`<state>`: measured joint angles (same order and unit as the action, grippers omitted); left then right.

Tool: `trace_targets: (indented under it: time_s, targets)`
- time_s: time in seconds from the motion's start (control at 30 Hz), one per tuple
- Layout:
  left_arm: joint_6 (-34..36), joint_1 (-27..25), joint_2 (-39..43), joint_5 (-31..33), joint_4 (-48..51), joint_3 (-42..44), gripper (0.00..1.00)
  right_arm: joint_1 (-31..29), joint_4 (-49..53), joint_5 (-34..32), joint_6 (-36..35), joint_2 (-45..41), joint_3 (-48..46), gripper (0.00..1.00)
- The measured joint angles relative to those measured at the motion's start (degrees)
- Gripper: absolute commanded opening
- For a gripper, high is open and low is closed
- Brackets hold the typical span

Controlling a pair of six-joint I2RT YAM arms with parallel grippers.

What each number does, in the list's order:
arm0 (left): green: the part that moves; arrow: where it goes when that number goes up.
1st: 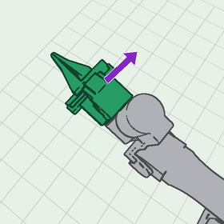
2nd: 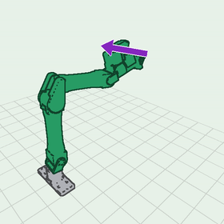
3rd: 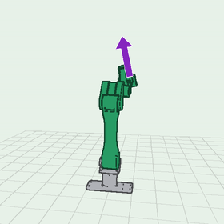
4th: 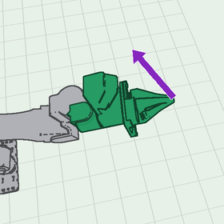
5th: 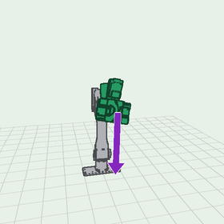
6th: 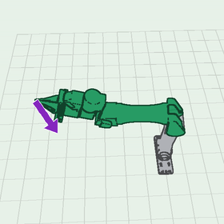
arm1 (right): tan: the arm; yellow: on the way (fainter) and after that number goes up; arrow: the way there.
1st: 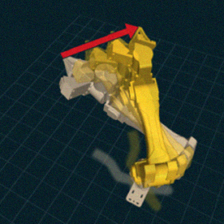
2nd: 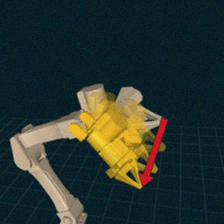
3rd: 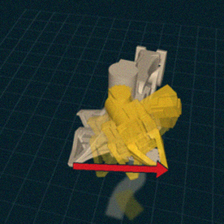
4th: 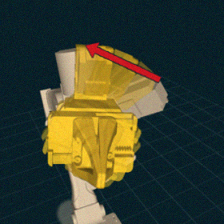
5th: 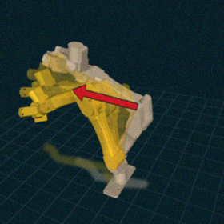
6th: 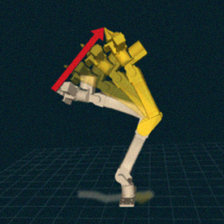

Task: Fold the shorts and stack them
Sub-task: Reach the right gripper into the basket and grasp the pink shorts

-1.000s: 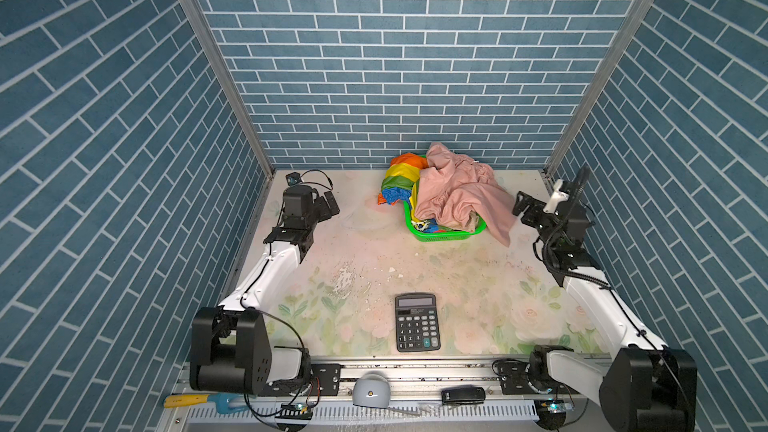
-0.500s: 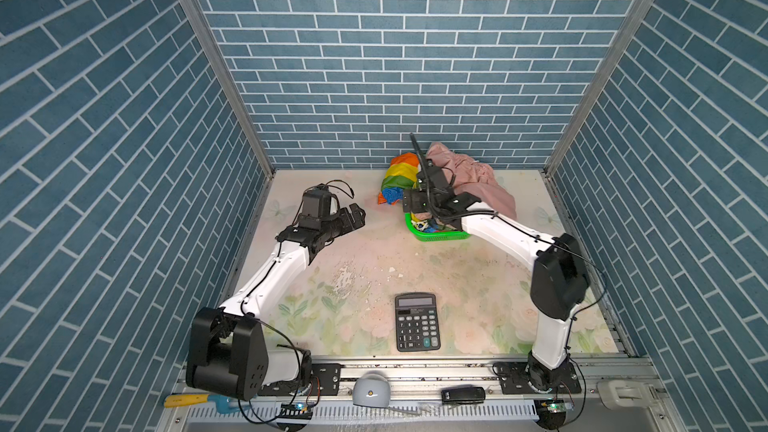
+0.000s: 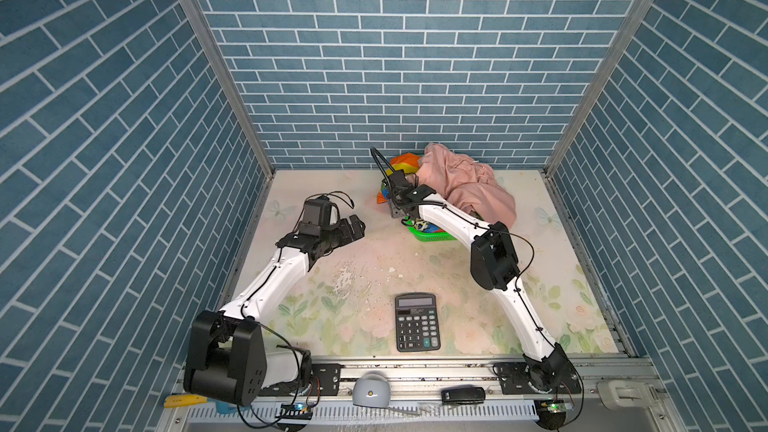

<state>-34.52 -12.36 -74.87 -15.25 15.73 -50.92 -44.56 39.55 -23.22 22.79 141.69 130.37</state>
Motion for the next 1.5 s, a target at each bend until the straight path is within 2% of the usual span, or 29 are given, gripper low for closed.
trace_targets:
  time_s: [0.17,0.33,0.53,0.77,0.9,1.17,1.47,1.5]
  targets:
    - [-0.9,-0.3,0.0,-0.5,-0.2,0.6,1.0,0.9,1.6,-1.2,-0.6,0.4,-0.3,0.24]
    - [-0.9,-4.0,1.1,1.7,-0.1,0.6,1.0,2.4,-2.1,-3.1,-3.6,-5.4,-11.0,0.0]
    - [-1.0,-9.0,-0.3,4.3,-0.3,-2.4,1.0,7.3,-7.2,-4.0,-7.8,-15.4,-27.5,0.0]
    - [-1.4,-16.0,-7.0,6.4,-1.9,-8.1,0.99,17.0,-9.0,-6.3,-8.6,-22.9,-38.9,0.0]
    - [-1.6,-18.6,-9.7,6.9,-2.3,-10.2,1.0,20.5,-11.4,-8.3,-10.7,-24.3,-42.4,0.0]
    - [-2.3,-21.0,-11.0,8.2,-4.0,-10.7,1.0,22.3,-17.1,-8.7,-17.7,-25.9,-46.3,0.0]
    - [-3.0,-21.8,-11.0,9.9,-5.3,-10.8,1.0,28.1,-22.3,-2.0,-27.0,-26.5,-47.3,0.0]
    - [-3.0,-21.8,-11.0,9.9,-5.3,-10.9,1.0,28.5,-21.7,-1.4,-27.8,-26.3,-46.6,0.06]
